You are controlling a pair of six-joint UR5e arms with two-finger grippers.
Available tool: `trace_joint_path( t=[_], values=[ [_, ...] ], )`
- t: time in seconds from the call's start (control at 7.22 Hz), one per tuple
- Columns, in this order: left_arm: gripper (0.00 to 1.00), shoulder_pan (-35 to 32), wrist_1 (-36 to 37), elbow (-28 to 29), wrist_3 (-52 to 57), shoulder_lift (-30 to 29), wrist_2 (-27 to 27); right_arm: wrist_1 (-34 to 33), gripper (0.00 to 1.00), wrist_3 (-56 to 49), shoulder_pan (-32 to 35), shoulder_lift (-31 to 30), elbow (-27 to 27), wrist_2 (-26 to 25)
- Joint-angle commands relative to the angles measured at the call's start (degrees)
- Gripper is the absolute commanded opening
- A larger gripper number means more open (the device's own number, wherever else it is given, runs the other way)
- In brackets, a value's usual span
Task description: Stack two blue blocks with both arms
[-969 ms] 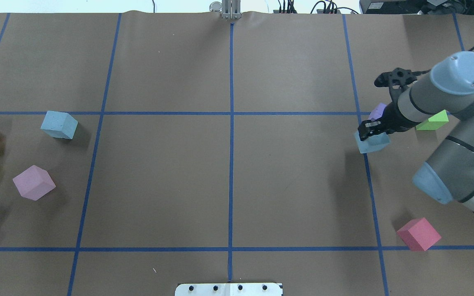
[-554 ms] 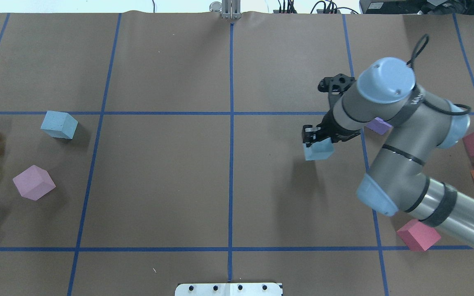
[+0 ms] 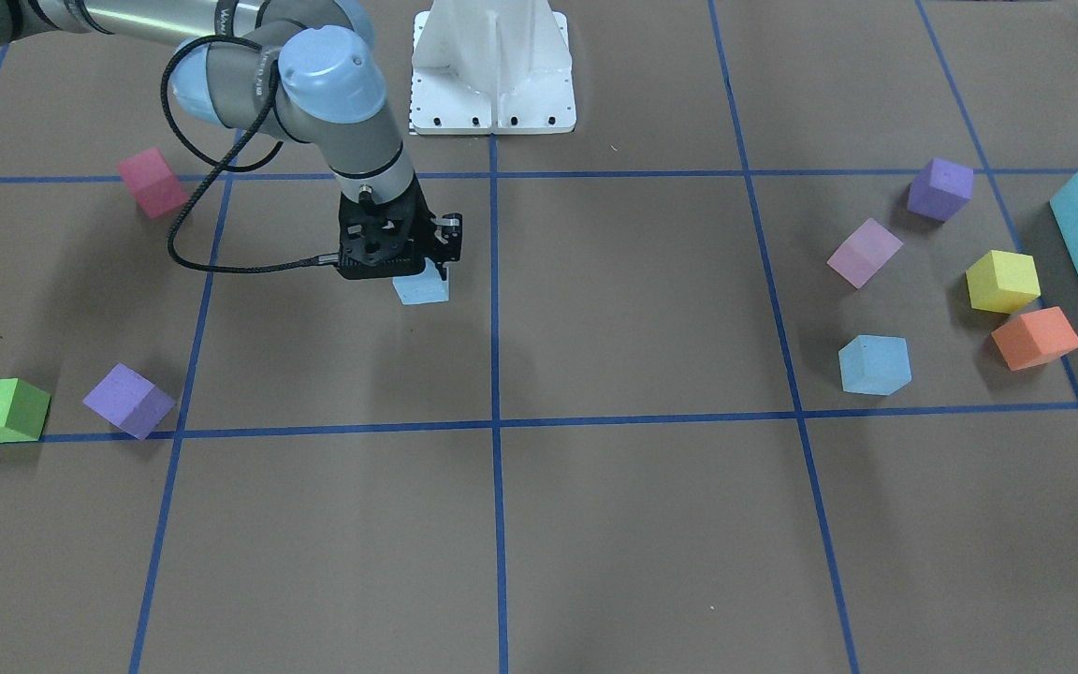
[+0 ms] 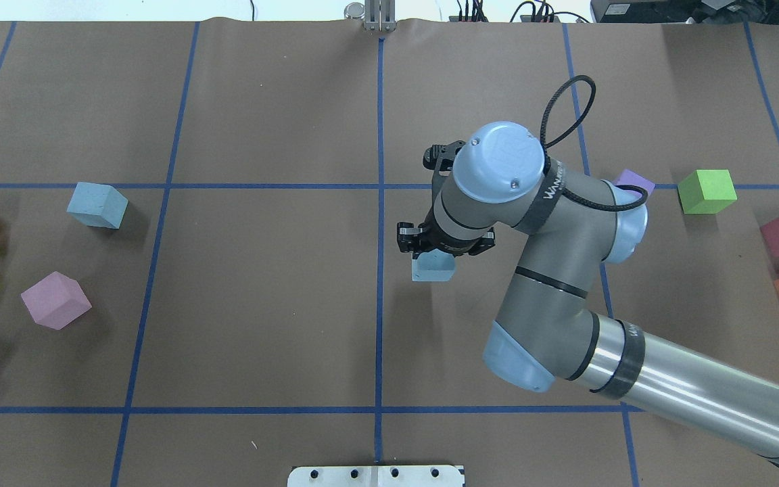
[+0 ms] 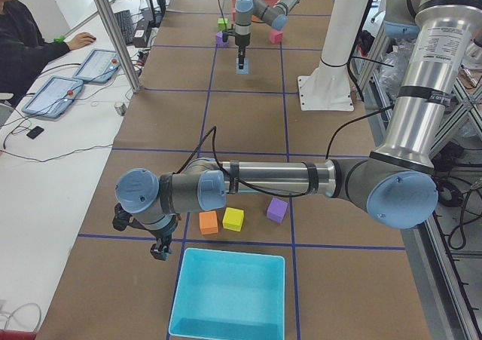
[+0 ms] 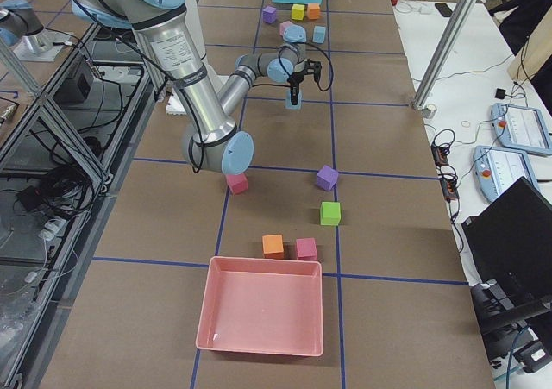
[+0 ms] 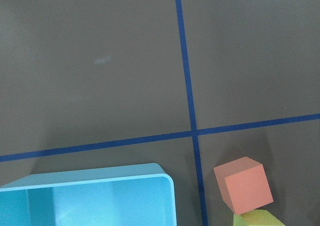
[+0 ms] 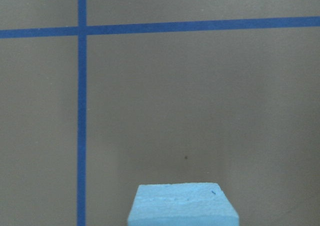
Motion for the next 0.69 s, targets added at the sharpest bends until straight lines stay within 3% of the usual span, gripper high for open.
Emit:
trace_joint_path(
  t=[0.0, 0.28, 0.55],
  values=[
    [0.98, 0.0, 0.0, 0.0, 0.0, 0.0, 0.0, -0.2, 0.51, 2.0, -1.6, 3.6, -4.2, -3.0],
    [0.98, 0.0, 0.0, -0.6, -0.1, 0.6, 0.0, -0.2, 0.52, 2.0, -2.0, 6.3, -8.7, -4.0],
    [0.98, 0.0, 0.1, -0.8, -0.1, 0.8, -0.1, -0.1, 0.53, 2.0, -2.3, 6.9, -9.3, -4.6]
  ],
)
